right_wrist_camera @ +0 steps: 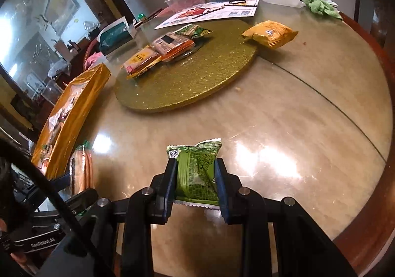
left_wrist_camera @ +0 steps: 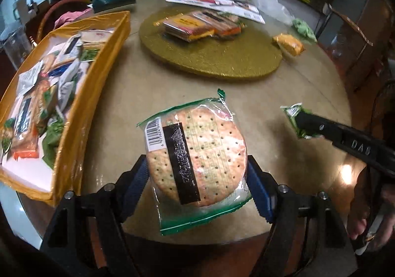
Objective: Organize snacks
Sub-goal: 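Grasp the round cracker pack with the left gripper while the right lifts the green pea bag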
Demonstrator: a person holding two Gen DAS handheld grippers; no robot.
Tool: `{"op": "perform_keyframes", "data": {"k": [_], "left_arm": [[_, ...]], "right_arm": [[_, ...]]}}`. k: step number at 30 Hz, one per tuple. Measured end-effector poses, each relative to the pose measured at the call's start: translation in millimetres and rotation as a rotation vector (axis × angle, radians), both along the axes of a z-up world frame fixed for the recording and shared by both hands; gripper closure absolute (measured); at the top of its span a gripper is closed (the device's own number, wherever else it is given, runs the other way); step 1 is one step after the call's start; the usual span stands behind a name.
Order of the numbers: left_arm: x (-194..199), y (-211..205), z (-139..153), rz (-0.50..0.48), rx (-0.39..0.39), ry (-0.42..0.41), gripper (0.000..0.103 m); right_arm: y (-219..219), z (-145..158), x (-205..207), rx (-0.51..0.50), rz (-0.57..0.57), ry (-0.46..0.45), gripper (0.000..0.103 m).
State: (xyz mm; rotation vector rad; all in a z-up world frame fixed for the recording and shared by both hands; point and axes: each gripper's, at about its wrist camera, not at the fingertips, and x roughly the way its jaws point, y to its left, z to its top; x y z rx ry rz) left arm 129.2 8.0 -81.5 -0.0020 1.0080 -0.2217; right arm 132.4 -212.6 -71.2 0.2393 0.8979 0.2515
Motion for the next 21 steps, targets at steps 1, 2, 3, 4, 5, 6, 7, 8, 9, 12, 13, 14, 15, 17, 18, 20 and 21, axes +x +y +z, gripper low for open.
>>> {"op": "perform_keyframes", "data": {"k": [1, 2, 3, 4, 5, 6, 7, 8, 9, 12, 13, 14, 15, 17, 18, 20, 21], "left_arm": [[-1, 3, 2, 0.009, -0.006, -0.002, 0.026], [-3, 8, 6, 0.019, -0.026, -0.005, 0.026], [-5, 13, 10, 0.028, -0.051, -0.011, 0.026], [-8, 16, 14, 0.035, -0.063, -0.014, 0.026], [-10, 22, 20, 0.047, -0.078, -0.019, 0.026], [-12, 30, 27, 0.058, -0.099, -0.023, 0.026], [-12, 36, 34, 0.065, -0.116, -0.026, 0.026], [-12, 45, 42, 0.076, -0.139, -0.031, 0.026], [-13, 55, 52, 0.088, -0.154, -0.042, 0.026], [-12, 80, 73, 0.137, -0.156, -0.087, 0.026], [-10, 90, 79, 0.163, -0.156, -0.104, 0.026], [-8, 100, 84, 0.187, -0.153, -0.117, 0.026], [-6, 110, 87, 0.208, -0.144, -0.128, 0.026], [-3, 125, 90, 0.247, -0.127, -0.148, 0.026], [-1, 133, 90, 0.265, -0.118, -0.156, 0.026], [4, 146, 86, 0.284, -0.105, -0.154, 0.026], [8, 152, 82, 0.291, -0.095, -0.146, 0.026]], "right_arm": [[2, 1, 0, -0.001, 0.005, -0.005, 0.074], [4, 3, 0, -0.002, -0.001, -0.011, 0.074], [6, 3, 0, 0.003, 0.004, -0.013, 0.074], [9, 5, 1, 0.022, 0.019, -0.020, 0.074], [12, 8, 1, 0.049, 0.030, -0.033, 0.075], [16, 9, 1, 0.058, 0.036, -0.037, 0.075], [21, 12, 2, 0.070, 0.048, -0.041, 0.075], [29, 16, 3, 0.098, 0.072, -0.047, 0.075], [36, 20, 5, 0.122, 0.095, -0.054, 0.075], [61, 36, 10, 0.155, 0.155, -0.078, 0.075], [73, 44, 14, 0.159, 0.182, -0.088, 0.075], [83, 49, 18, 0.165, 0.206, -0.094, 0.075], [94, 53, 23, 0.179, 0.236, -0.097, 0.075], [114, 58, 33, 0.196, 0.282, -0.093, 0.075], [127, 59, 40, 0.199, 0.309, -0.087, 0.075], [154, 61, 54, 0.205, 0.353, -0.090, 0.075], [166, 61, 62, 0.206, 0.371, -0.084, 0.075]]}}
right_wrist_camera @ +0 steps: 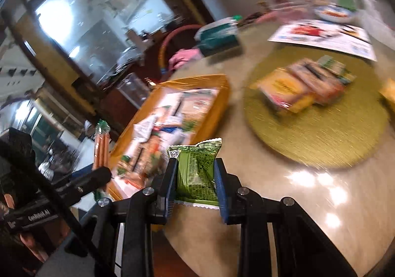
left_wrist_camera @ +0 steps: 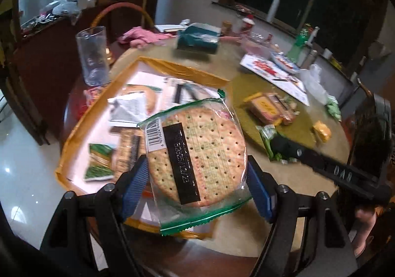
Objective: Organize snacks
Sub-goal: 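Grasp the round cracker pack with the left gripper while the right lifts the green pea bag, then carry the round cracker pack and pea bag over the tray and open both grippers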
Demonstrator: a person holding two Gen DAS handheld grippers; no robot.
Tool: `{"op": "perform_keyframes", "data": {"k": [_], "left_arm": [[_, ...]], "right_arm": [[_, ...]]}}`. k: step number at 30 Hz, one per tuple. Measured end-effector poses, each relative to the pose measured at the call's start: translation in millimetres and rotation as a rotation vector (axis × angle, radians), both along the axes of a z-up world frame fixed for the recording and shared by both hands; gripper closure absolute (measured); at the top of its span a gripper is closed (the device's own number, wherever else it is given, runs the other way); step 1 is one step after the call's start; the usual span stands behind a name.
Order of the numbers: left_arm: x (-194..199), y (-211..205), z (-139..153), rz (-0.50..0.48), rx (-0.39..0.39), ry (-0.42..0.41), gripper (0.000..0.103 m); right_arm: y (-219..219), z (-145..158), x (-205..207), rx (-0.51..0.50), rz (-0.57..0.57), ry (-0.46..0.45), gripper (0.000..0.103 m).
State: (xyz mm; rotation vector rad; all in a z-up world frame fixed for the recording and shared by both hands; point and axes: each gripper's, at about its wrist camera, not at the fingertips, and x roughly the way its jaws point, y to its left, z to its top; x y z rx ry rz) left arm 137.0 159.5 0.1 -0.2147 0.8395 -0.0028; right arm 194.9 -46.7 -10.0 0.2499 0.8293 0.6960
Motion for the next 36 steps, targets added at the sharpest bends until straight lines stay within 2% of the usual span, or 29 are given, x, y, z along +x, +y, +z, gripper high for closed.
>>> {"op": "perform_keyframes", "data": {"k": [5, 8, 14, 16, 19, 21, 22, 24, 26, 28, 31, 36], "left_arm": [[17, 14, -24, -0.003, 0.047, 0.054, 0.026], [25, 24, -34, 0.000, 0.049, 0.078, 0.026], [38, 33, -54, 0.031, 0.063, 0.146, 0.025], [38, 37, -58, 0.042, 0.036, 0.163, 0.025], [35, 40, -60, 0.075, 0.008, 0.187, 0.022], [28, 40, -53, 0.094, -0.008, 0.153, 0.016], [25, 39, -50, 0.101, -0.008, 0.130, 0.013], [21, 35, -47, 0.113, 0.033, 0.082, 0.009], [22, 32, -51, 0.129, 0.072, 0.136, 0.010], [9, 29, -40, 0.133, 0.026, 0.072, 0.010], [-12, 7, -20, 0.099, 0.008, 0.000, 0.010], [-29, -49, -5, -0.034, -0.034, -0.010, 0.010]], "right_arm": [[56, -8, 34, -0.032, 0.066, 0.011, 0.075], [83, -15, 51, -0.052, 0.082, 0.022, 0.075], [106, -38, 68, -0.098, 0.093, 0.080, 0.074], [104, -43, 68, -0.094, 0.091, 0.101, 0.073], [95, -41, 67, -0.068, 0.094, 0.111, 0.071], [81, -36, 66, -0.022, 0.072, 0.127, 0.057], [76, -33, 65, 0.001, 0.070, 0.127, 0.056], [57, -24, 56, 0.042, 0.061, 0.121, 0.047], [38, -17, 45, 0.058, 0.039, 0.099, 0.046], [22, -14, 35, 0.063, 0.019, 0.086, 0.045], [-14, -10, 11, 0.079, -0.017, 0.061, 0.045], [-84, -5, -32, 0.113, -0.101, 0.009, 0.034]]}}
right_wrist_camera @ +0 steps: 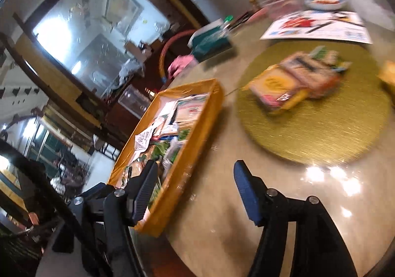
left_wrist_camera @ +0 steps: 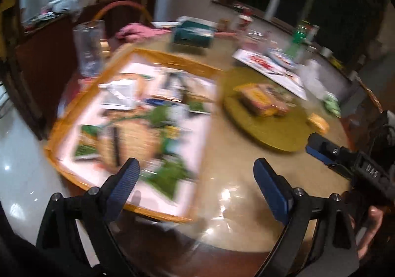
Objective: Organize snacks
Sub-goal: 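Carry the round cracker pack and pea bag over the tray and open both grippers, then grasp the square yellow cracker pack with the left gripper while the right grasps the yellow sandwich-cracker bag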
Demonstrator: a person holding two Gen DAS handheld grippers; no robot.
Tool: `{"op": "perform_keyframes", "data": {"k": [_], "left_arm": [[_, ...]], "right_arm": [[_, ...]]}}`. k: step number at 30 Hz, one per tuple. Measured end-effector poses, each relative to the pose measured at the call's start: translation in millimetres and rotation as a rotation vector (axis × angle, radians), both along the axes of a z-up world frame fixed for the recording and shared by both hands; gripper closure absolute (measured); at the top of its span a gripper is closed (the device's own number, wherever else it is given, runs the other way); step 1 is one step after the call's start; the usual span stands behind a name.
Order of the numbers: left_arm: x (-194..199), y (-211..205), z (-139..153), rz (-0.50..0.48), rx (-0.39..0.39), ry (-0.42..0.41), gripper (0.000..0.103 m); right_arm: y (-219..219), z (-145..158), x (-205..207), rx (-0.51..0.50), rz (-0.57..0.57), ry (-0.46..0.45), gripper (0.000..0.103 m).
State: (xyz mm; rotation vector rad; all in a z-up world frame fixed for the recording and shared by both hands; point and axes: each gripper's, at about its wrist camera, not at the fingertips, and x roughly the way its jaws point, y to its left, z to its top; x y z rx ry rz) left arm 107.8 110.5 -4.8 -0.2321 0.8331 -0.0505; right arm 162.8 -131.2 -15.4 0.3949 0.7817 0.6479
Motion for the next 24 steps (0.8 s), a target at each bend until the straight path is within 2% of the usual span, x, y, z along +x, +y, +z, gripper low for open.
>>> {"op": "perform_keyframes", "data": {"k": [5, 10, 15, 21, 24], "left_arm": [[9, -55, -1, -0.128, -0.009, 0.026, 0.010], [45, -89, -12, -0.170, -0.042, 0.085, 0.010], [84, -105, -25, -0.147, -0.044, 0.141, 0.010], [115, -100, -34, -0.091, -0.080, 0.182, 0.010], [135, -102, -34, -0.071, -0.077, 0.183, 0.010]], "right_arm": [[-70, -1, -23, -0.023, -0.079, -0.025, 0.032], [-124, 1, -7, -0.056, -0.161, -0.012, 0.031], [-166, 2, 49, -0.182, -0.268, 0.004, 0.031], [-196, -8, 134, -0.312, -0.330, 0.066, 0.031], [-198, -22, 163, -0.351, -0.320, 0.113, 0.031]]}}
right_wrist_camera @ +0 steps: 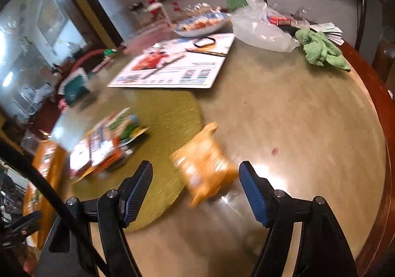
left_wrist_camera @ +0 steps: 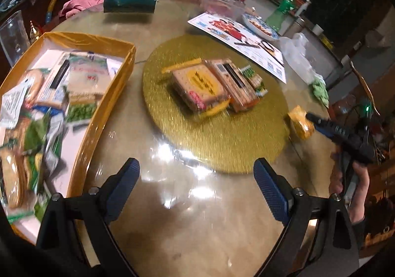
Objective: Organize snacks
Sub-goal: 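Grasp the square yellow cracker pack with the left gripper while the right grasps the yellow sandwich-cracker bag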
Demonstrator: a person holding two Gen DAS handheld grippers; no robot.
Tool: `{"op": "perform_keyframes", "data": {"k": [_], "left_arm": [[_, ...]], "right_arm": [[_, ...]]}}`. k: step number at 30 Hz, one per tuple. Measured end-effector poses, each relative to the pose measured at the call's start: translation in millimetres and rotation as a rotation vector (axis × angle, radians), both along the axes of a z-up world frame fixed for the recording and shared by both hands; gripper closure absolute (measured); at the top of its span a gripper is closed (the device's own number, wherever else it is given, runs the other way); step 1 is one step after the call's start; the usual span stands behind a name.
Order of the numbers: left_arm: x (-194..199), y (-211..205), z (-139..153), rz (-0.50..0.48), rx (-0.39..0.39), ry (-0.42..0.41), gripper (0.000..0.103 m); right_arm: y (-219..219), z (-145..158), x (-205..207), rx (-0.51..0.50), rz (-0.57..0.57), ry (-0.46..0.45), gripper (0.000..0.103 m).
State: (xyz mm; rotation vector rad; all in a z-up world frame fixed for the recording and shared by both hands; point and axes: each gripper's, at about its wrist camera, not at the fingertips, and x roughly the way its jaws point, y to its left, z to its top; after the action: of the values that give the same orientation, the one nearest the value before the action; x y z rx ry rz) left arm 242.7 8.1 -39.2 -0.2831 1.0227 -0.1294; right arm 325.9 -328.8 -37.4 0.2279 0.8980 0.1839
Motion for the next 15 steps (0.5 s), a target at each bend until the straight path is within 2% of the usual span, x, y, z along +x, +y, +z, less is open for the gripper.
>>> {"op": "perform_keyframes", "data": {"k": [4, 5, 8, 11, 13, 15], "left_arm": [[38, -10, -3, 0.020, 0.027, 0.010, 0.010], [50, -14, -4, 0.021, 0.042, 0.005, 0.010], [77, -24, -6, 0.044, 0.103, -0.008, 0.010], [104, -31, -16, 0.055, 0.123, 0.031, 0.010], [116, -32, -21, 0.098, 0.165, 0.034, 0.010], [123, -37, -24, 0.141, 0.207, 0.028, 0.010]], "right_arm": [[12, -18, -9, -0.026, 0.043, 0.033, 0.032], [14, -21, -13, -0.042, 0.036, 0.034, 0.038], [24, -24, -31, -0.098, 0.022, 0.004, 0.040], [24, -24, -29, -0.085, 0.017, 0.003, 0.038], [21, -24, -23, -0.048, 0.005, 0.009, 0.036], [21, -24, -22, -0.053, 0.002, 0.015, 0.036]]}}
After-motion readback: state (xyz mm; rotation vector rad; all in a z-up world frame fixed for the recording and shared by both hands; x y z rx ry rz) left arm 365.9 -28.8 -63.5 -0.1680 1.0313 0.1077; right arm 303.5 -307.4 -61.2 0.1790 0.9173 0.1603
